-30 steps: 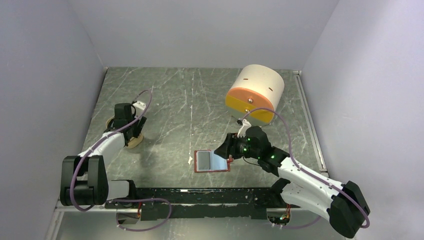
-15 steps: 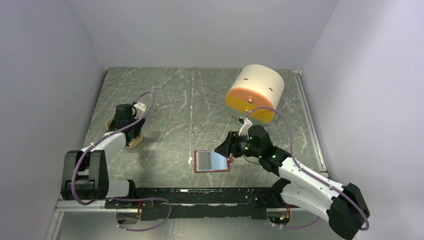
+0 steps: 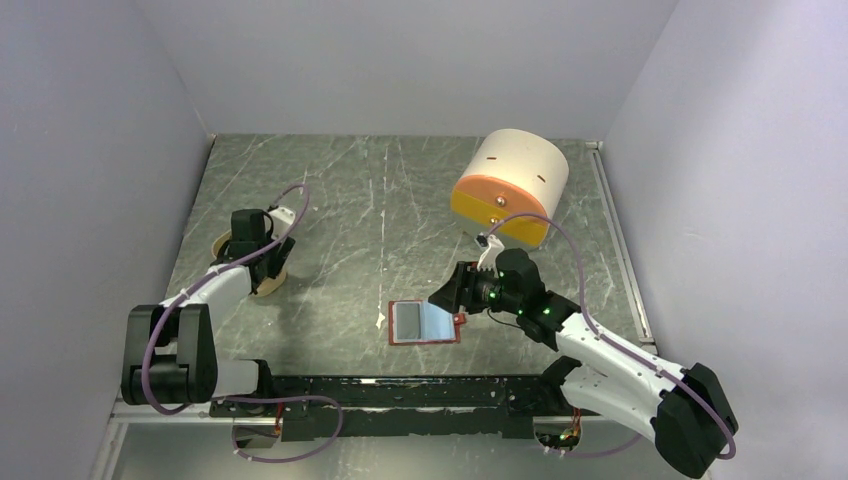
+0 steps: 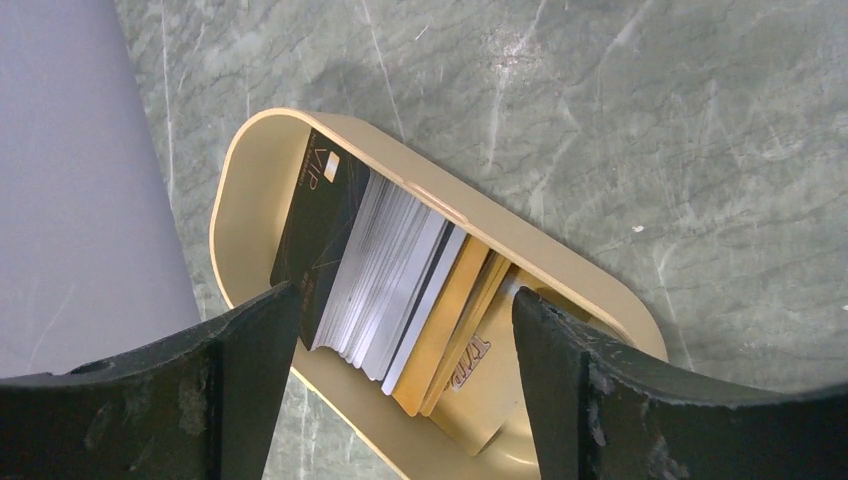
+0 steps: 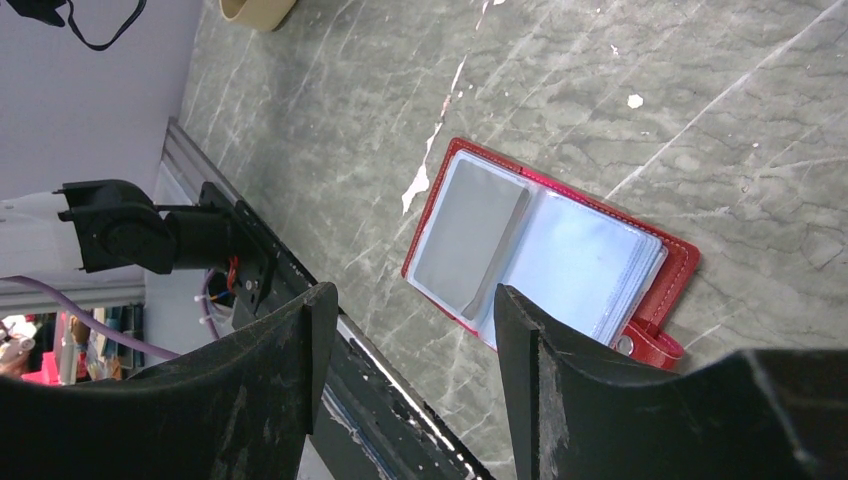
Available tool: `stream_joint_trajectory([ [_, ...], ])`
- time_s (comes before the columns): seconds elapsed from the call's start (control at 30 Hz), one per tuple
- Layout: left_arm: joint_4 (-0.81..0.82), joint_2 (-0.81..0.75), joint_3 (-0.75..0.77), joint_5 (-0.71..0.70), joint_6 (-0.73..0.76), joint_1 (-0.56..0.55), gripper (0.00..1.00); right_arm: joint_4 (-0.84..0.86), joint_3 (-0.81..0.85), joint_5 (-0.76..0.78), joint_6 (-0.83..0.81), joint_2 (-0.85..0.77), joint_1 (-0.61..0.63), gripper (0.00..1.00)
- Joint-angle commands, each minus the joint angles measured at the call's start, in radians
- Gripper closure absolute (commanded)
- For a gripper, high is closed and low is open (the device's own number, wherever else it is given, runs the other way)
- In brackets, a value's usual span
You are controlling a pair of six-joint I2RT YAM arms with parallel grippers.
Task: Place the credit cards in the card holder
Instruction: Pick up the credit card from the storage box.
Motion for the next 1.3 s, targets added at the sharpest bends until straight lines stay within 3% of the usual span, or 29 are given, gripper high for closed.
stream_joint_trajectory([
  [0.0, 0.005, -0.001, -0.013, -0.003, 0.029, 0.004, 0.18, 0.019, 0.012, -0.013, -0.006, -0.001, -0.008, 0.38],
  [0.27, 0.098, 0.067, -0.005, -0.146, 0.077, 0.004, 0.22, 0.016, 0.004, -0.016, -0.006, -0.019, -0.014, 0.37],
  [0.53, 0.206, -0.004, -0.033, -0.203, 0.135, 0.004, 0.34, 0.009, 0.008, -0.014, -0.012, -0.025, -0.021, 0.37],
  [0.77, 0.312, 0.060, -0.031, -0.262, 0.180, 0.004, 0.49, 0.007, 0.007, -0.017, -0.015, -0.020, -0.026, 0.37],
  [1.03, 0.340, 0.144, -0.008, -0.261, 0.185, 0.004, 0.47, 0.004, -0.003, -0.014, -0.015, -0.028, -0.034, 0.37],
  [1.27, 0.352, 0.120, -0.003, -0.286, 0.215, 0.004, 0.51, 0.006, -0.004, -0.022, -0.020, -0.018, -0.042, 0.37],
])
